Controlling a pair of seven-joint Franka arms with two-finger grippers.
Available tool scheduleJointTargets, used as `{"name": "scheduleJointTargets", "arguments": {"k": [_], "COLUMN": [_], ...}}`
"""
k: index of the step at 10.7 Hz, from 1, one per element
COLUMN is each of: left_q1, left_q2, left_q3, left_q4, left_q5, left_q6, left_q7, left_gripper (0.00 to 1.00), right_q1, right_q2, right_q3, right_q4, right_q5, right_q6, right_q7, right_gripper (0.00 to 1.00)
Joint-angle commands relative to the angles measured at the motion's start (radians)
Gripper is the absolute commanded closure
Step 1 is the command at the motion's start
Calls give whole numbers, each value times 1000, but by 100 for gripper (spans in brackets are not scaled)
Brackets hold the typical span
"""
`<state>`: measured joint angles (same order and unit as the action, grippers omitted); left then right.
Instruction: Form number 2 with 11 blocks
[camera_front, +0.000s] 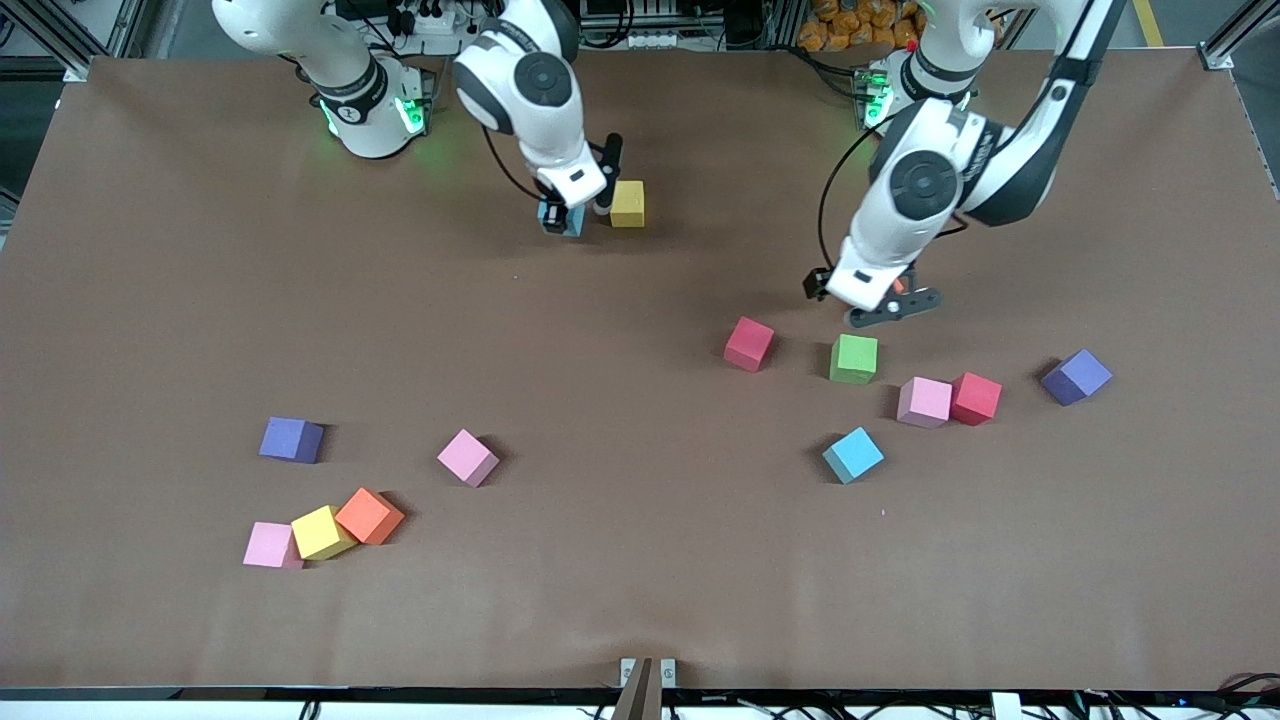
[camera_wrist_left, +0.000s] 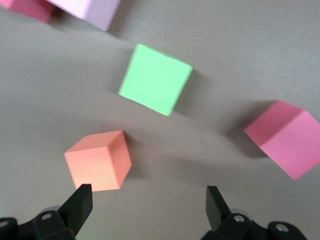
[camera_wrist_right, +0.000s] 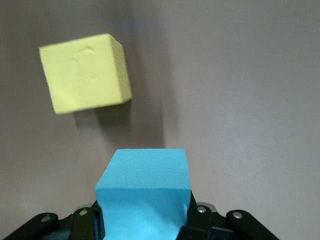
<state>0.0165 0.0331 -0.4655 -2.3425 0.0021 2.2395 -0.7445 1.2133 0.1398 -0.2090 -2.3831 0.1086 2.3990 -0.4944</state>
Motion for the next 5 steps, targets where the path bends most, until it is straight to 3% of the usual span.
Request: {"name": "scheduleJointTargets", "arguments": {"k": [1, 5], "left_q1": [66, 112], "left_q2": [-107, -107], "left_q3": [-13, -12], "left_q4": [-101, -230], "left_q5": [-56, -56], "left_q6": [46, 218], "left_q7": [-4, -4], "left_gripper": [0, 0], "right_q1": [31, 52], "right_q2": [35, 89], "right_q3": [-15, -12], "right_q4": [-13, -19], "right_q5": [-10, -10], "right_q6": [58, 141], "right_q7": [34, 36], "right_gripper": [72, 73]}}
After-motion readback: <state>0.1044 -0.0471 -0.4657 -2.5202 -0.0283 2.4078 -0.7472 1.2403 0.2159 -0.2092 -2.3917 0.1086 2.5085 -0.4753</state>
